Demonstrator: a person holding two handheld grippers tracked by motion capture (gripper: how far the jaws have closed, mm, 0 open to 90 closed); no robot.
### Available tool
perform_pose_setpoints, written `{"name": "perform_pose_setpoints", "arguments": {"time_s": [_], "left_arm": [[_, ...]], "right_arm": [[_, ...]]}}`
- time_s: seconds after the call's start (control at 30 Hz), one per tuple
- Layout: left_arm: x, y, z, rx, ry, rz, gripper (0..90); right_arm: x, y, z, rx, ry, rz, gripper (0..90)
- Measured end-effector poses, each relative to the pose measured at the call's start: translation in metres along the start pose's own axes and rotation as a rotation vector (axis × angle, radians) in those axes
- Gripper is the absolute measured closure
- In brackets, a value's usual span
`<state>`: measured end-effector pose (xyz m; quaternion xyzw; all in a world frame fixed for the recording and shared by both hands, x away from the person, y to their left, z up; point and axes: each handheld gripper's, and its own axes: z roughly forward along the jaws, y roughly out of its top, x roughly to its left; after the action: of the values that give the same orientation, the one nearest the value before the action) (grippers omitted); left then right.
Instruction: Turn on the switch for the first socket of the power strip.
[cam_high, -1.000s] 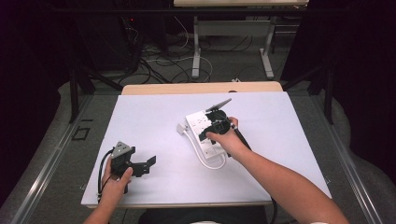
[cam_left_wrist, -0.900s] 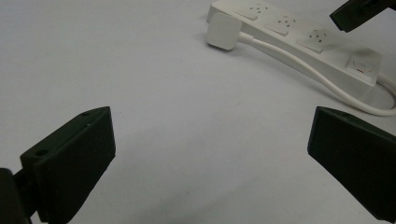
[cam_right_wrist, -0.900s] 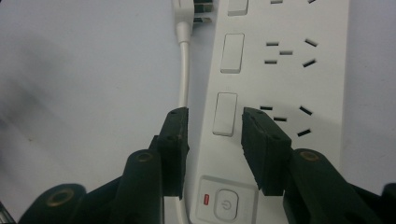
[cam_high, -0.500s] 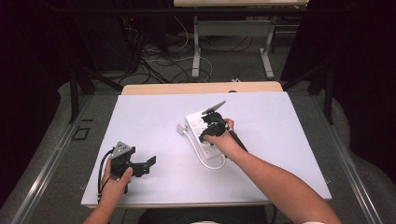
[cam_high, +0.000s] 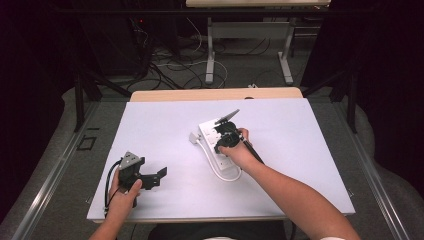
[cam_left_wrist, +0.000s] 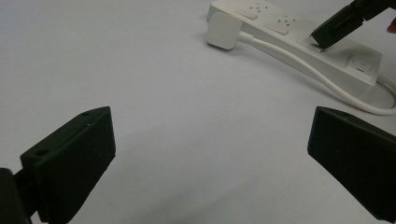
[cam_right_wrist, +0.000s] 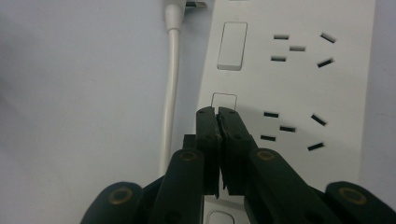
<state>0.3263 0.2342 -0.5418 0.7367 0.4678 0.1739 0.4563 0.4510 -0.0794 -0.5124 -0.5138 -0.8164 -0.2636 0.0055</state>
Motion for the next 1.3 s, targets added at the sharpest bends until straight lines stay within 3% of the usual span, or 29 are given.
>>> {"name": "perform_pose_setpoints", "arguments": {"time_s": [0.33, 0.57, 0.63, 0.97, 1.1, 1.3], "left_arm": [[-0.0004, 0.0, 0.0002, 0.0, 0.0, 0.0, 0.9], [-0.0006, 0.0, -0.0001, 0.002, 0.001, 0.001, 0.9], [-0.0007, -0.0001, -0.0001, 0.001, 0.001, 0.001, 0.9], [-0.0009, 0.0, 0.0003, 0.002, 0.0, 0.001, 0.9], [-0.0008, -0.0001, 0.0014, 0.004, -0.001, 0.002, 1.0], [-0.0005, -0.0005, 0.0017, 0.007, 0.001, -0.001, 1.0]], "right_arm": [[-0.0012, 0.0008, 0.0001, 0.009, 0.003, 0.016, 90.0], [-0.0011, 0.0004, 0.0004, 0.007, 0.006, 0.009, 90.0], [-0.0027, 0.0002, 0.0015, 0.009, 0.01, -0.013, 90.0], [-0.0063, -0.0015, 0.001, 0.033, 0.022, 0.027, 90.0], [-0.0085, -0.0023, 0.0018, 0.012, 0.03, 0.016, 90.0], [-0.0085, -0.0028, 0.0018, 0.002, 0.053, 0.038, 85.7]]}}
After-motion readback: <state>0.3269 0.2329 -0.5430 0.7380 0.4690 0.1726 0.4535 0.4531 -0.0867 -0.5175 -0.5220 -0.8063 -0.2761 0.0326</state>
